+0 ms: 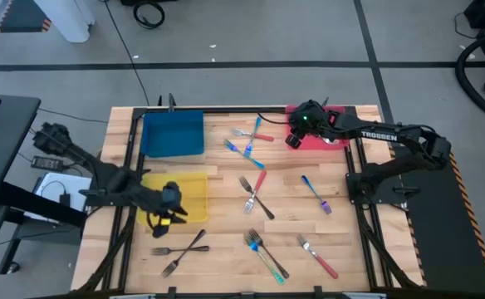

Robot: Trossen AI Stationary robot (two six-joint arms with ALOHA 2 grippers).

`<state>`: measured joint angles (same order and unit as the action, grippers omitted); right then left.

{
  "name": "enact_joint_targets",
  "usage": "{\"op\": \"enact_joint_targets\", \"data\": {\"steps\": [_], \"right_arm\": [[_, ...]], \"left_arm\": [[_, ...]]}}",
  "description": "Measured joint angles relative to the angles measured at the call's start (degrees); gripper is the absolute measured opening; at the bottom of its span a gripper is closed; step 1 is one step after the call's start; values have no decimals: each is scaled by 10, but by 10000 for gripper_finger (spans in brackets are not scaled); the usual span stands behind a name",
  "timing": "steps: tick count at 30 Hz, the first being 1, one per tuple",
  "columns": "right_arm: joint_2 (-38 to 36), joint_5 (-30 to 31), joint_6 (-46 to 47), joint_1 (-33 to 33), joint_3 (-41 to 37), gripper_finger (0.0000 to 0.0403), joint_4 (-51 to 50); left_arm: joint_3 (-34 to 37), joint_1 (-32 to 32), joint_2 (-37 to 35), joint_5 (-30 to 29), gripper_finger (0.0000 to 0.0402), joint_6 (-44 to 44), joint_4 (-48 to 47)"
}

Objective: Sort silverware by color (type)
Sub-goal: Put the black fork into the yellow bin

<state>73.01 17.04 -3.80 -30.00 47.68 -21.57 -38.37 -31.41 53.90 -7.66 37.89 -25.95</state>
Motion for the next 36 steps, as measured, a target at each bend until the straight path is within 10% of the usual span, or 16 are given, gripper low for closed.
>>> {"op": "enact_joint_targets", "data": {"steps": [18,36], "right_arm": [[0,-20,13,0,0,140,-2],[0,-25,47,0,0,140,-16]], "left_arm": [[0,-161,192,2,130,245,59],[-1,-188,314,2,130,273,93]]}}
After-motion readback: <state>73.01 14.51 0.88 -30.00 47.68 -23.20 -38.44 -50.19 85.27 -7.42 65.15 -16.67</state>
